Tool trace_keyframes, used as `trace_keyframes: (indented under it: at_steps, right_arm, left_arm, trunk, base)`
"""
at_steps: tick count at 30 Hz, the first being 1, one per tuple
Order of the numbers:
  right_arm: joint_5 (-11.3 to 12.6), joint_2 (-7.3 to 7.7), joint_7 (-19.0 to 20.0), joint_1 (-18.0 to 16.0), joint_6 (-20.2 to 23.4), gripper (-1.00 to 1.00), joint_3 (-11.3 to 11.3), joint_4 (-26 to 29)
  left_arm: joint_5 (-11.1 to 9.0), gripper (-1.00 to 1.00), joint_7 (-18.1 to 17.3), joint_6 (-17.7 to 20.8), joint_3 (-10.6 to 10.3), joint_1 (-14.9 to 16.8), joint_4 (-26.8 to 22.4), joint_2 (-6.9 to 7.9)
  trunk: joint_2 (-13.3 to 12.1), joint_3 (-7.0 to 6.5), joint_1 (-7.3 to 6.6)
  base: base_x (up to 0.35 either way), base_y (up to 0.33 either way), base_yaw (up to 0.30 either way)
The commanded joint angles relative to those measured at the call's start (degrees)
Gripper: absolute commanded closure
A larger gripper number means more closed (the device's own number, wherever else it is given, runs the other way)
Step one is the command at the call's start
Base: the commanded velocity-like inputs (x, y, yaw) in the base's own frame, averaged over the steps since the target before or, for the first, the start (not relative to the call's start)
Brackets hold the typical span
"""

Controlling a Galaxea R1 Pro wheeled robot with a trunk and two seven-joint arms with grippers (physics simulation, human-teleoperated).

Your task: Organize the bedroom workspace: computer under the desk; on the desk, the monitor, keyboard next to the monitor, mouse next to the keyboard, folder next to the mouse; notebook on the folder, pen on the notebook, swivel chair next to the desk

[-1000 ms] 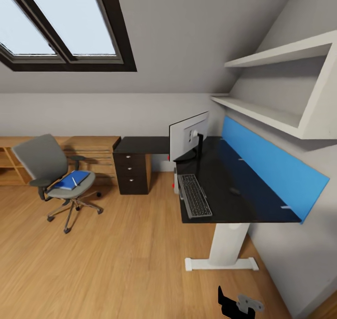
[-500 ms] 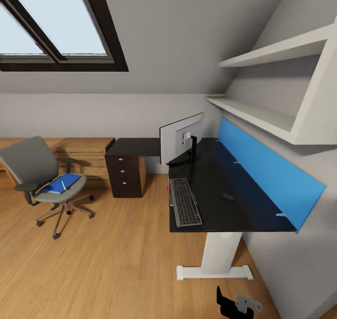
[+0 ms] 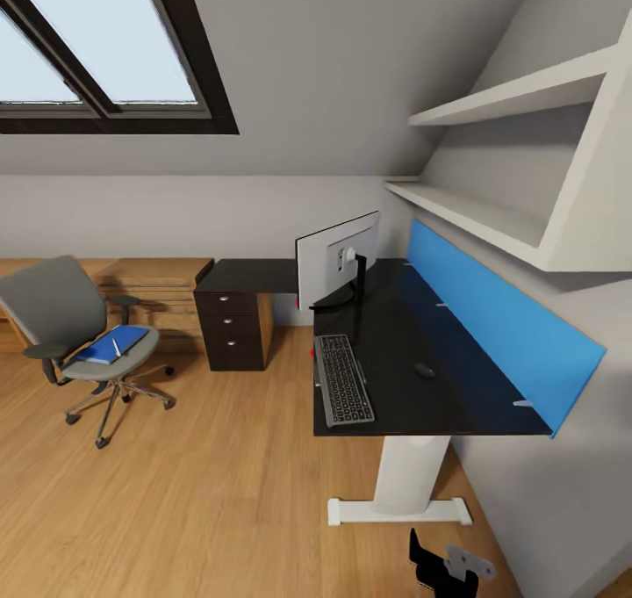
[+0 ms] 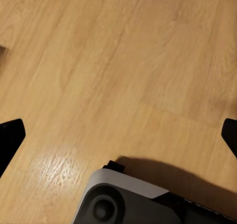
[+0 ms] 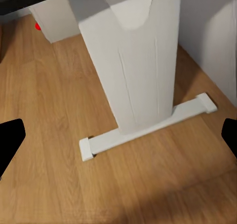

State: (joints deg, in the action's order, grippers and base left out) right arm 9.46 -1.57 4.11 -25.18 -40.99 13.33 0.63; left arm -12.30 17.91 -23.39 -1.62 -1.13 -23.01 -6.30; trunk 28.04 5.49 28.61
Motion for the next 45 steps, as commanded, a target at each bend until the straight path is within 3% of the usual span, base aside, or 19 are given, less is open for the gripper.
trace_keyframes:
  at_steps: [1, 10, 14, 20, 21, 24, 25, 27, 28, 32, 33, 34, 38, 45]
  right_arm:
    - [0.9, 0.04, 0.4, 0.0, -0.1, -1.0, 0.1, 0.8]
    - [7.4, 0.1, -0.7, 0.0, 1.6, -1.0, 1.1, 16.8]
    - [8.5, 0.05, -3.3, -0.1, 6.7, -1.0, 0.9, 23.4]
    - [8.7, 0.13, -8.8, -0.2, 21.2, -1.0, 0.8, 34.7]
    - [8.7, 0.14, -10.1, -0.3, 26.1, -1.0, 0.7, 37.9]
    - [8.6, 0.15, -11.8, -0.8, 33.6, -1.0, 0.7, 41.7]
    - [8.5, 0.16, -12.7, -1.6, 38.9, -1.0, 0.7, 43.2]
    - [8.4, 0.16, -13.6, -3.3, 44.0, -1.0, 0.7, 44.0]
    - [8.4, 0.16, -14.3, -6.8, 50.5, -1.0, 0.6, 43.8]
    - [7.8, 0.06, -14.9, -11.4, 55.8, -1.0, -0.6, 39.7]
    - [5.3, -0.03, -15.1, -12.9, 57.2, -1.0, -4.3, 36.7]
    - [3.8, -0.05, -15.2, -13.3, 57.6, -1.0, -6.4, 35.9]
    - [1.1, -0.14, -16.4, -13.9, 58.5, -1.0, -10.0, 34.7]
    - [1.3, -0.75, -16.6, -14.0, 58.4, -1.0, -10.3, 34.7]
  left_arm:
    - [-0.3, -1.0, 0.2, -0.1, -0.2, 0.0, -0.1, 0.02]
    - [-0.3, -1.0, 0.3, -0.2, -0.1, 0.0, -0.1, 0.05]
    - [-0.3, -1.0, 0.3, -0.2, -0.1, 0.0, -0.1, 0.05]
    - [-0.3, -1.0, 0.3, -0.2, -0.1, 0.0, -0.1, 0.29]
    - [-0.3, -1.0, 0.3, -0.2, -0.1, 0.0, -0.1, 0.4]
    - [-0.3, -1.0, 0.4, -0.3, -0.1, 0.0, -0.1, 0.49]
    - [-0.3, -1.0, 0.4, -0.3, -0.1, 0.0, -0.1, 0.52]
    - [-0.3, -1.0, 0.4, -0.3, -0.1, 0.0, -0.1, 0.54]
    - [-0.3, -1.0, 0.4, -0.4, -0.1, 0.0, -0.1, 0.56]
    - [-0.3, -1.0, 0.4, -0.4, -0.1, 0.0, -0.1, 0.63]
    - [-0.3, -1.0, 0.3, -0.4, -0.1, 0.0, -0.1, 0.65]
    - [-0.2, -1.0, 0.3, -0.4, -0.1, 0.0, -0.1, 0.66]
    - [-0.2, -1.0, 0.2, -0.4, -0.1, 0.0, -0.1, 0.65]
    - [-0.2, -1.0, 0.1, -0.3, -0.1, 0.0, -0.1, 0.59]
  trunk:
    - [0.1, 0.1, 0.03]
    - [0.1, 0.1, 0.03]
    - [0.1, 0.1, 0.03]
    - [0.1, 0.1, 0.03]
    - [0.1, 0.1, 0.03]
    - [0.1, 0.1, 0.03]
    - [0.1, 0.1, 0.03]
    - [0.1, 0.1, 0.03]
    - [0.1, 0.1, 0.03]
    - [0.1, 0.1, 0.03]
    - [0.1, 0.1, 0.03]
    - [0.1, 0.1, 0.03]
    - [0.1, 0.1, 0.03]
    - [0.1, 0.1, 0.03]
  base:
    - [0.0, -0.003, 0.0]
    - [0.0, -0.001, 0.0]
    - [0.0, 0.0, 0.0]
    - [0.0, 0.0, 0.0]
    - [0.0, 0.0, 0.0]
    - [0.0, 0.0, 0.0]
    - [0.0, 0.0, 0.0]
    - [0.0, 0.0, 0.0]
    - [0.0, 0.0, 0.0]
    - [0.006, 0.0, 0.0]
    - [0.133, 0.0, 0.0]
    - [0.202, 0.0, 0.0]
    - [0.266, 0.0, 0.0]
    - [0.323, 0.0, 0.0]
